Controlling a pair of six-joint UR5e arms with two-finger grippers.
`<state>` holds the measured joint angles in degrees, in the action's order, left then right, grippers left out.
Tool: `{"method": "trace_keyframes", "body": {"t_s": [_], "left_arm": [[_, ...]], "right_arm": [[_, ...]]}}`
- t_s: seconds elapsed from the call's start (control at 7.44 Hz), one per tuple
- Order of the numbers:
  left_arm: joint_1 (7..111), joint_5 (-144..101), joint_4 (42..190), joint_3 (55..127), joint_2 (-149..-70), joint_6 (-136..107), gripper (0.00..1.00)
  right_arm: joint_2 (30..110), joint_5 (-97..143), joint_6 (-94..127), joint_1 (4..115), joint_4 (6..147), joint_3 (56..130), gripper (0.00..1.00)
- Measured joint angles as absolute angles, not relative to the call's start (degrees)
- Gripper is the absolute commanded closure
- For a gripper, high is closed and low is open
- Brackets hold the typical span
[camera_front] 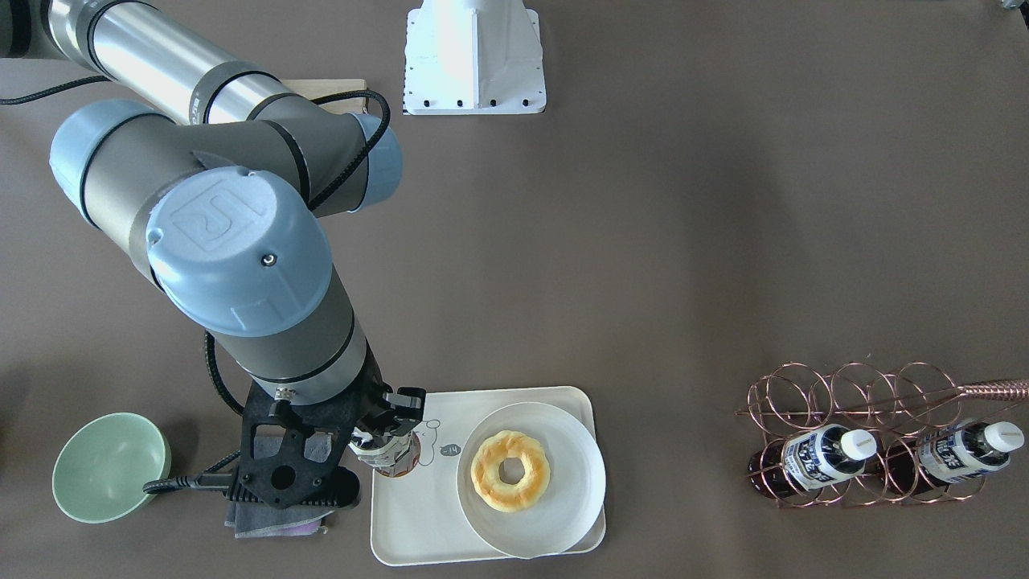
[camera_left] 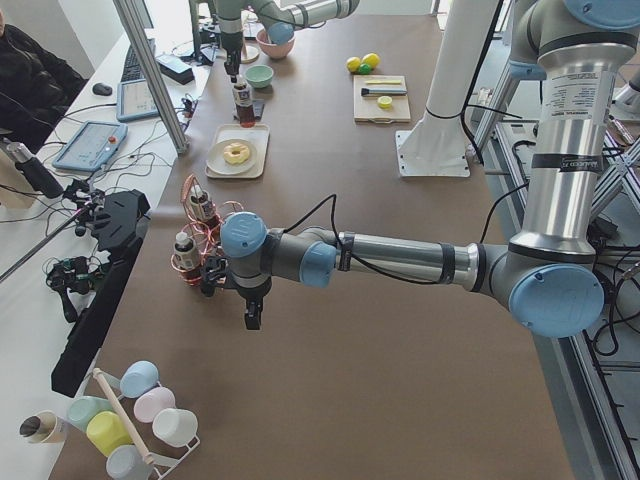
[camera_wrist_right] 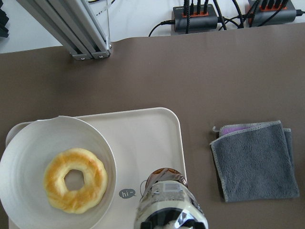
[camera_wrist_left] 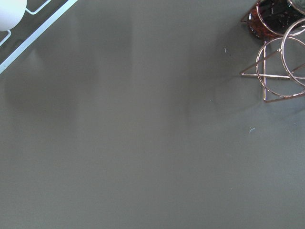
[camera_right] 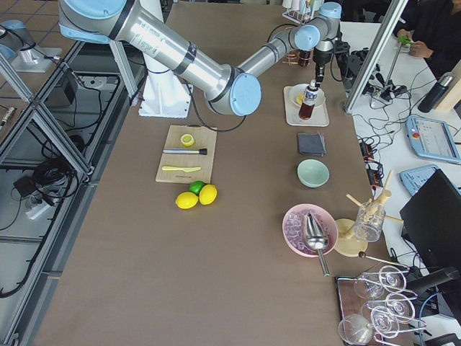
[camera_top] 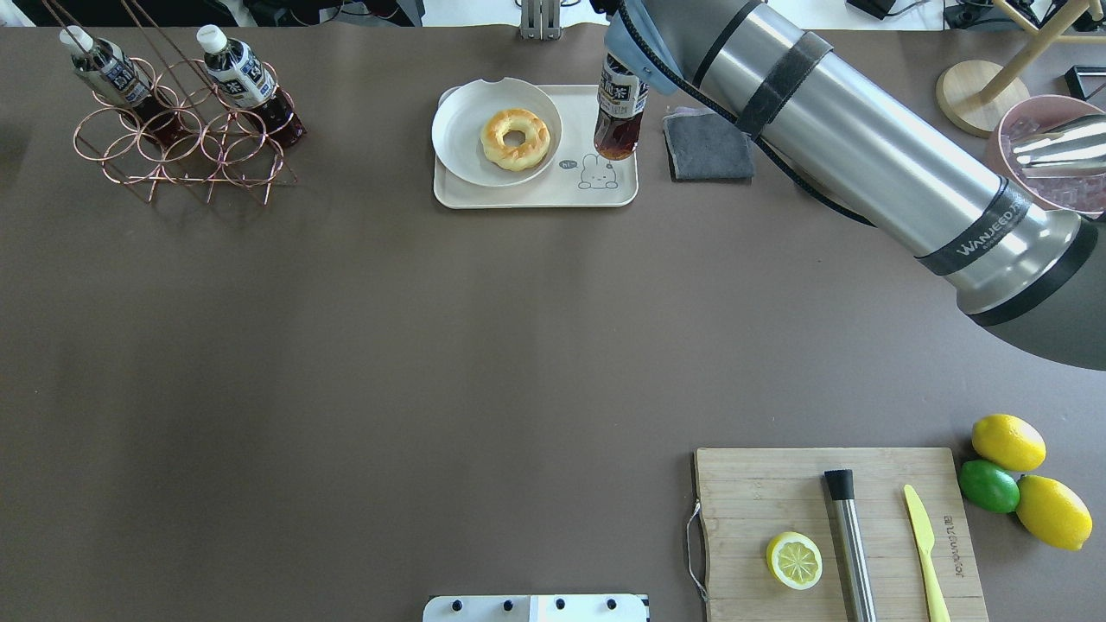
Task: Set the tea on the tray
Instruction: 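Lift the bottle with the right gripper and carry it onto the tray, then lower the bottle onto the tray beside the bowl and release it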
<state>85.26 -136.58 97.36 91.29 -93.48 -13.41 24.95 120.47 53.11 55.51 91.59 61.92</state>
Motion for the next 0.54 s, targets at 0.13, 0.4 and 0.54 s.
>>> {"method": "trace_keyframes", "body": {"t_s": [0.13,0.4,0.54], "left_arm": [[85.3,-136.6,97.4,91.0,-93.6,-13.4,0.03],[85.3,-136.6,97.4,90.8,-93.9,-13.4,0.03],[85.3,-136.6,97.5,90.3,-94.3,-13.3,0.03]], "right_arm": [[24.8,120.3,53.1,55.3,89.2,60.0,1.0],[24.3,119.8,53.5,54.8,86.1,57.7,1.0],[23.4,119.0,54.1,54.4,84.8,55.9,1.0]]}}
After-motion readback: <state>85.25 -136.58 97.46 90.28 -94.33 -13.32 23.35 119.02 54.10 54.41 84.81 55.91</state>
